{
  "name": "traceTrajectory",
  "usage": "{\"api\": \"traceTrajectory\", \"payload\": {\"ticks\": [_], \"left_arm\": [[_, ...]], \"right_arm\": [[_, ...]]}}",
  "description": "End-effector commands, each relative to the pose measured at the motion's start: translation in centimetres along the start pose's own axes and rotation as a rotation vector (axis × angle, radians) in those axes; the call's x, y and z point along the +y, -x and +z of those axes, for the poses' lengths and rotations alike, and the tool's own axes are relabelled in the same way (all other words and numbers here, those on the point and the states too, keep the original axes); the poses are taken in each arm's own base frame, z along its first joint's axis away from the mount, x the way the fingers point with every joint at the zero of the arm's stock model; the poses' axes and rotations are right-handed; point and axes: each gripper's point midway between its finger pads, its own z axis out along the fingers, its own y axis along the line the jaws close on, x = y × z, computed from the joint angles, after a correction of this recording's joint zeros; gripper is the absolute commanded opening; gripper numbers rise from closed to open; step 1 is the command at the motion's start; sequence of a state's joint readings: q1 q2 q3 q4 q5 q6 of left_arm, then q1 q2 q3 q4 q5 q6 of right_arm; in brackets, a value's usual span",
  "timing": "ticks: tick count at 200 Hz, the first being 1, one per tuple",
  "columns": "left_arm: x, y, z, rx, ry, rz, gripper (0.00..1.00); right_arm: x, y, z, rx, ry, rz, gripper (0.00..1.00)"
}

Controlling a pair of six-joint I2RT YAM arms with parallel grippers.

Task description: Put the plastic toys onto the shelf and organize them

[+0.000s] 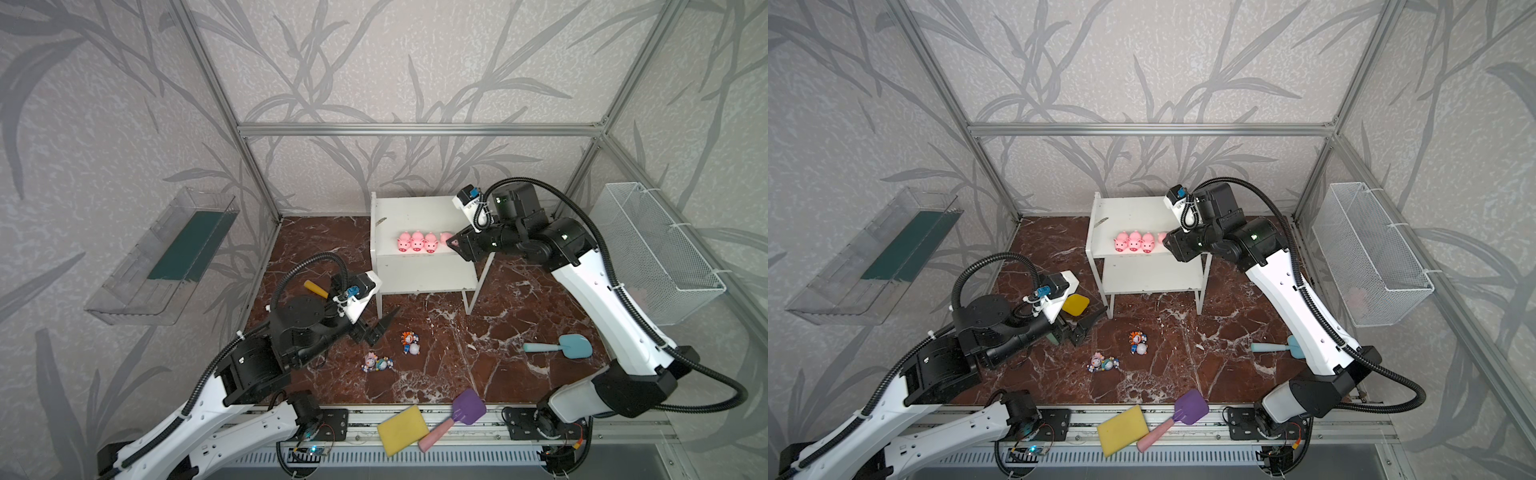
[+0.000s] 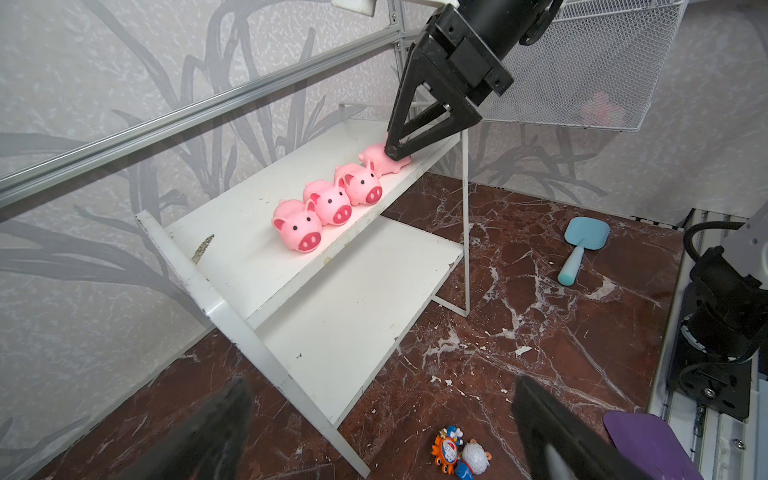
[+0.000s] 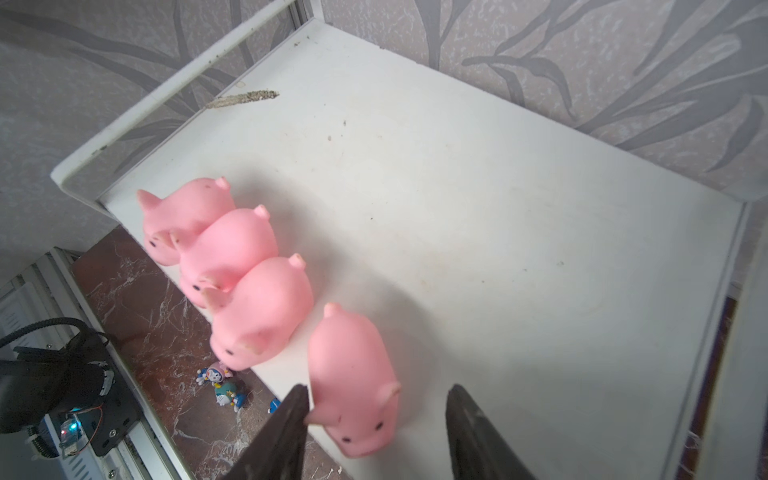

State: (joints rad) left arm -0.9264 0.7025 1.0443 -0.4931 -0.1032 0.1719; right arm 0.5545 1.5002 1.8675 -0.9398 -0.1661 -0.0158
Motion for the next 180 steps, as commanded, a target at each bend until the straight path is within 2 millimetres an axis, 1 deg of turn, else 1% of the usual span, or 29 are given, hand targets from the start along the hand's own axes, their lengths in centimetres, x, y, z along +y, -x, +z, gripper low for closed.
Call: {"api": "traceTrajectory", "payload": {"ticks": [1,29,50,81,103,143,180], "left_arm": [[0.0,0.2,0.0,-0.012,-0.003,-0.006,0.99],[0.0,0.2,0.0,-0.013,-0.003,-0.007,0.99],[0.0,0.2,0.1,-0.012,-0.004,-0.006,0.99],[0.1,0.2,0.0,-0.012,0.001,-0.005,0.99],[0.1,0.2,0.1,-0.012,-0.001,-0.005,0.99],[0.2,0.2,0.0,-0.012,0.003,-0.006,0.99],[0.2,0.1,-0.1,-0.012,0.004,-0.008,0.99]], "right_arm": [[-0.6,1.6,-2.5,-0.073,-0.022,0.005,0.55],[-1.6,1.5,-2.3,-0.066,-0.051,0.017,0.55],[-2.0,1.7,-2.1,-0.069,-0.052,0.021,0.53],[-1.8,2.4,-2.6,-0.103,-0.028,0.014,0.53],[-2.8,2.9,-3.0,-0.112,-0.055,0.027,0.53],[-4.5,2.7,-1.8,-0.061,-0.101,0.012,0.53],[-4.9,1.9,-0.8,-0.009,-0.106,-0.003,0.51]]}}
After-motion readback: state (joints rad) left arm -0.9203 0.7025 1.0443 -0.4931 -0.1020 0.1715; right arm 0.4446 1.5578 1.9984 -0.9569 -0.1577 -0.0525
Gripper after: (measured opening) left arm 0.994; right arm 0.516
